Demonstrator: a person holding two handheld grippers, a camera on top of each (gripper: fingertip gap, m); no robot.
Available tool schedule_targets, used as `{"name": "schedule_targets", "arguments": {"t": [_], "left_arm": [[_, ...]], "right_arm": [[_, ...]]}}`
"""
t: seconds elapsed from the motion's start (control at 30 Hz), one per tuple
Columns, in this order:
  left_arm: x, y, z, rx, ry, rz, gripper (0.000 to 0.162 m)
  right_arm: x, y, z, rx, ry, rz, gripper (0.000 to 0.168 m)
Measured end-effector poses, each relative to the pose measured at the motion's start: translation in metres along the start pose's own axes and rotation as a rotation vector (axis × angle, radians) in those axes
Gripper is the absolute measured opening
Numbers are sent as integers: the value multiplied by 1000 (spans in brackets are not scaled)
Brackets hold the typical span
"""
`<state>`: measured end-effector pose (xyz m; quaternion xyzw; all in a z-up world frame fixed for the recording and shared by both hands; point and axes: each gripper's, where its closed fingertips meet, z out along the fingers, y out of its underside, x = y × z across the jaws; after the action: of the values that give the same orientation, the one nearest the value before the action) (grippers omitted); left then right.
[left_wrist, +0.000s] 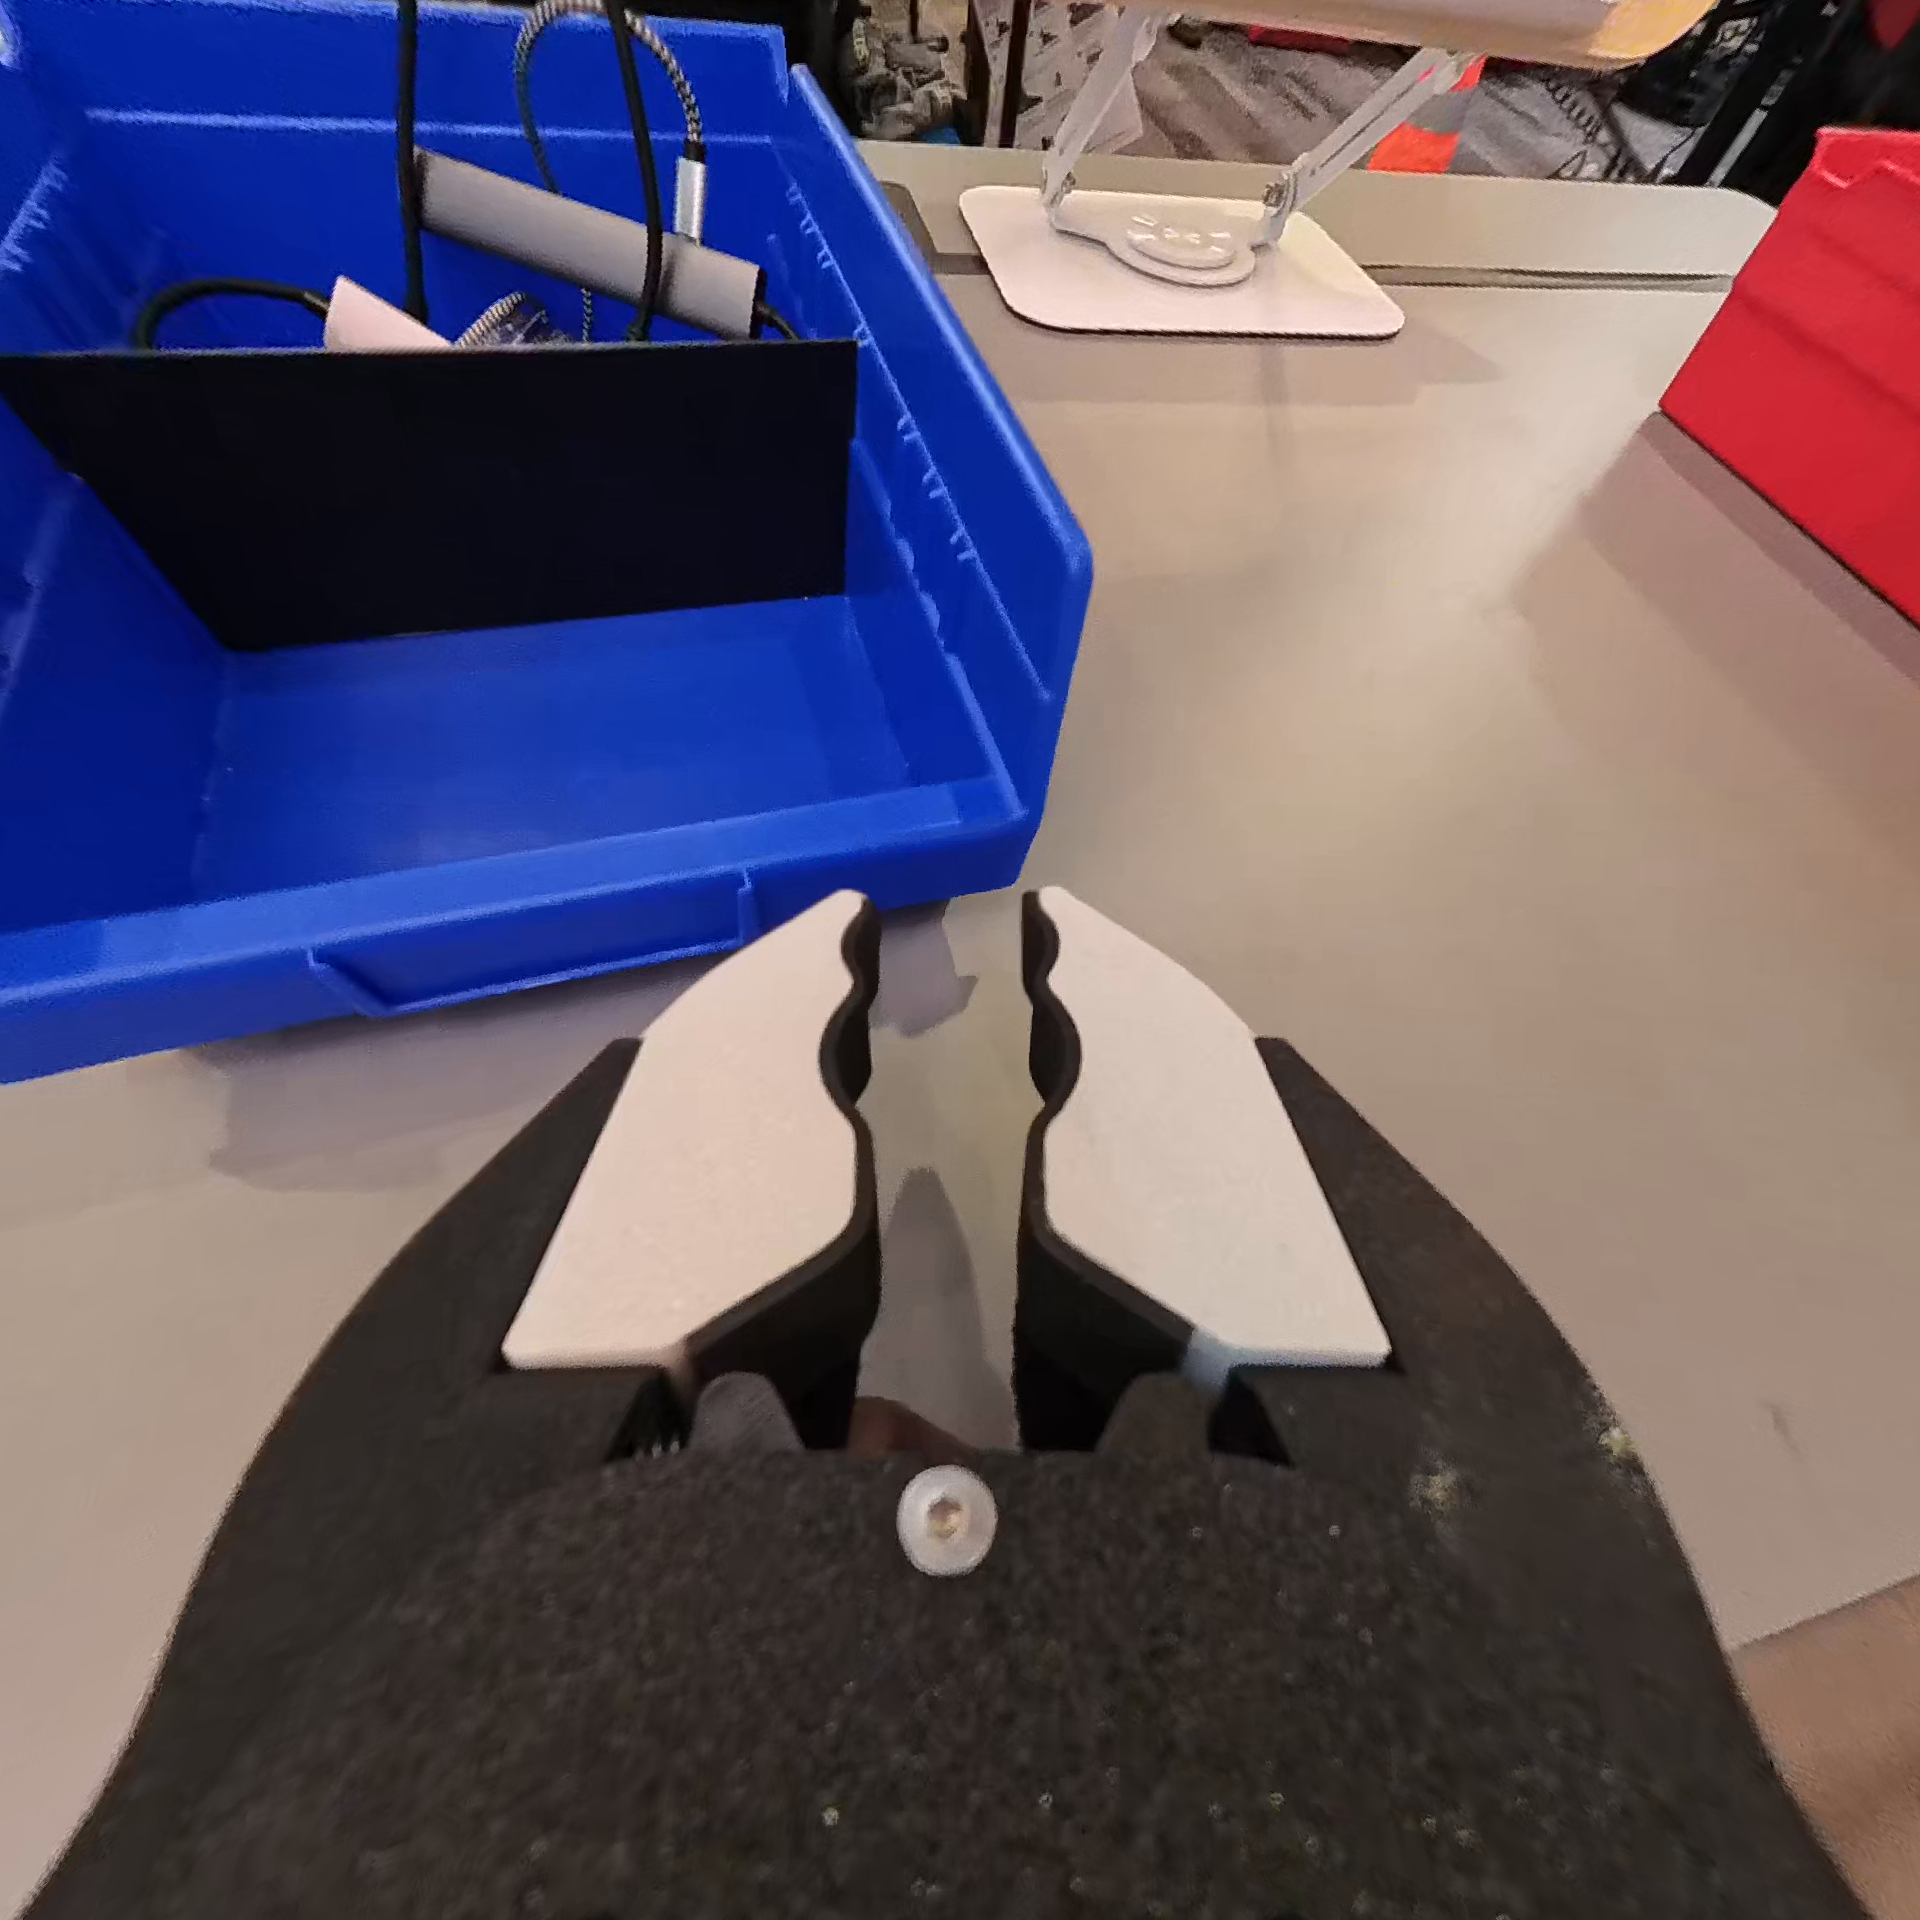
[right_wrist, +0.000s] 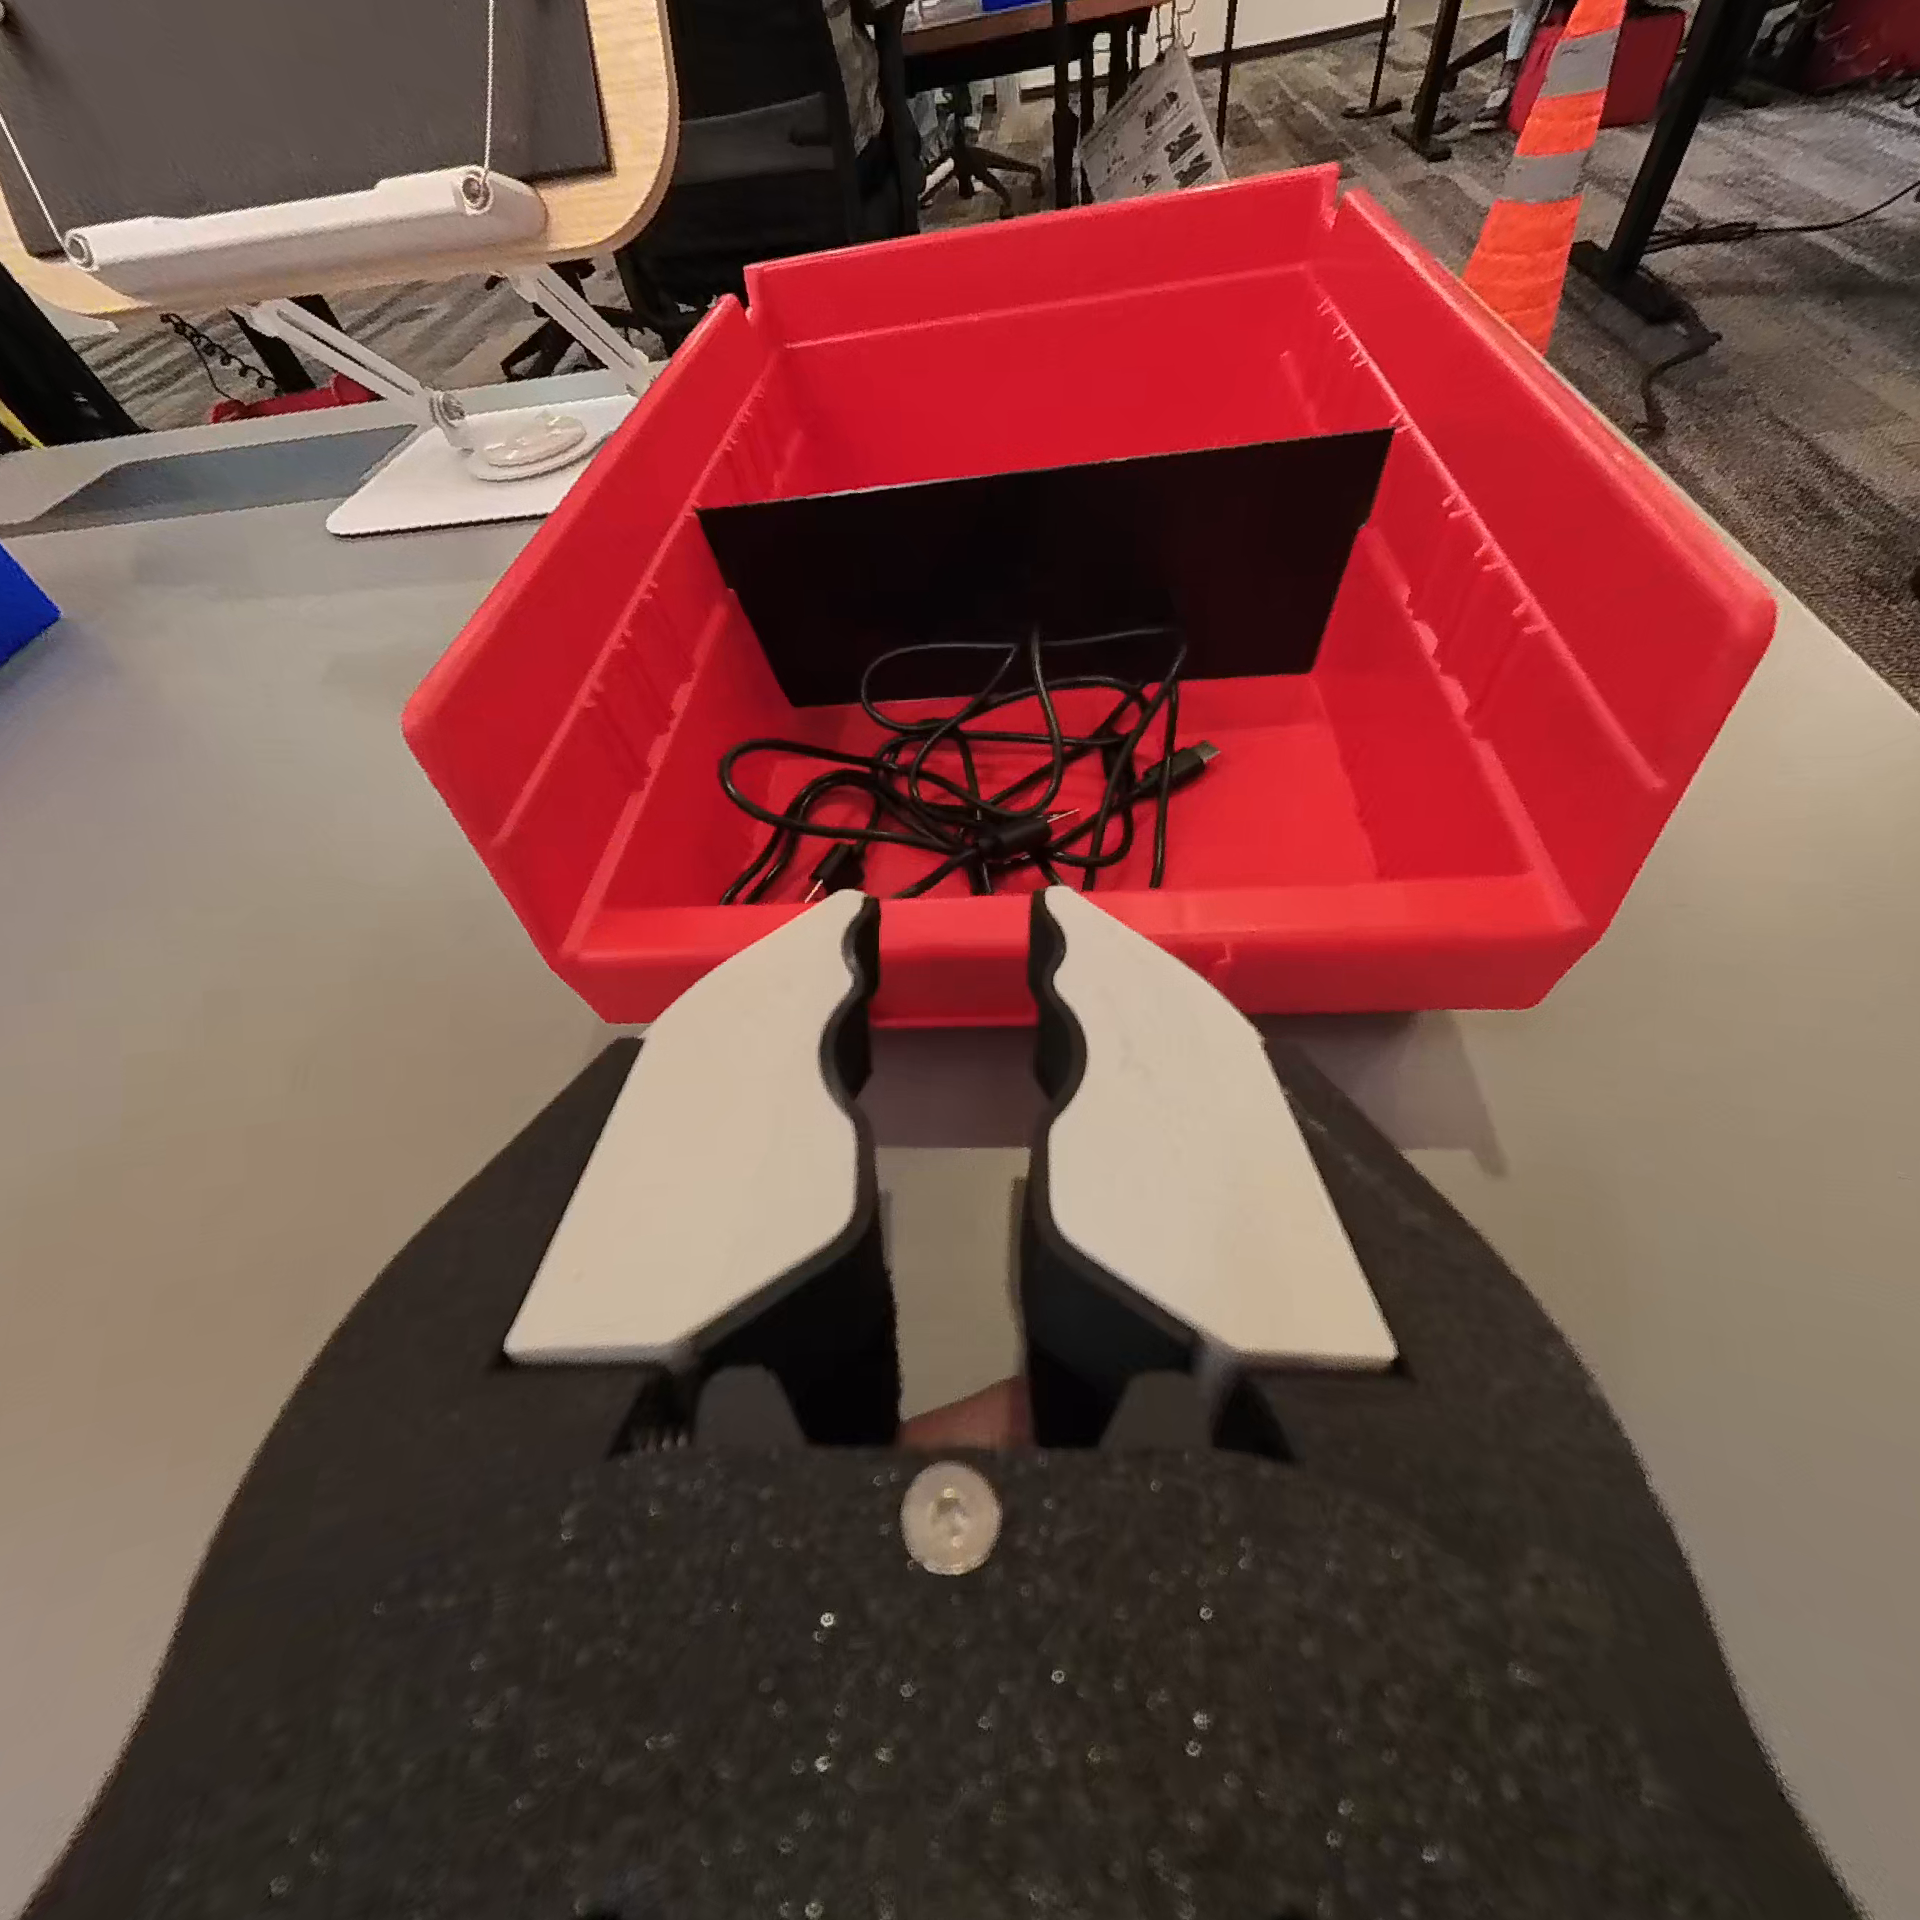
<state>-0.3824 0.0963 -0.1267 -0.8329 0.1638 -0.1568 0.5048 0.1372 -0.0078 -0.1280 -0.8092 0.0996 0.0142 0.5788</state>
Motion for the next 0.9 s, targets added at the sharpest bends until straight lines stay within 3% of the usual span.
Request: {"name": "schedule_targets", "arguments": {"t": [0.13, 0.27, 0.37, 0.5, 0.7, 0.9], "left_arm": [[27, -35, -17, 76, 298, 47, 25], [20, -75, -26, -21, 535, 378, 25], [-15, -103, 3, -130, 554, 651, 25], [-74, -127, 71, -380, 532, 787, 30], [-122, -100, 157, -727, 654, 925, 31], [-136, -64, 193, -903, 735, 1072, 32]], "right_arm": [[2, 0, 0, 0, -1, 1, 26], [2, 0, -1, 1, -23, 28, 26], [0, 1, -1, -2, -45, 55, 26], [0, 0, 2, -1, -64, 52, 26], [-7, -7, 10, 20, -178, 83, 26], [-14, -14, 10, 61, -328, 202, 26]]}}
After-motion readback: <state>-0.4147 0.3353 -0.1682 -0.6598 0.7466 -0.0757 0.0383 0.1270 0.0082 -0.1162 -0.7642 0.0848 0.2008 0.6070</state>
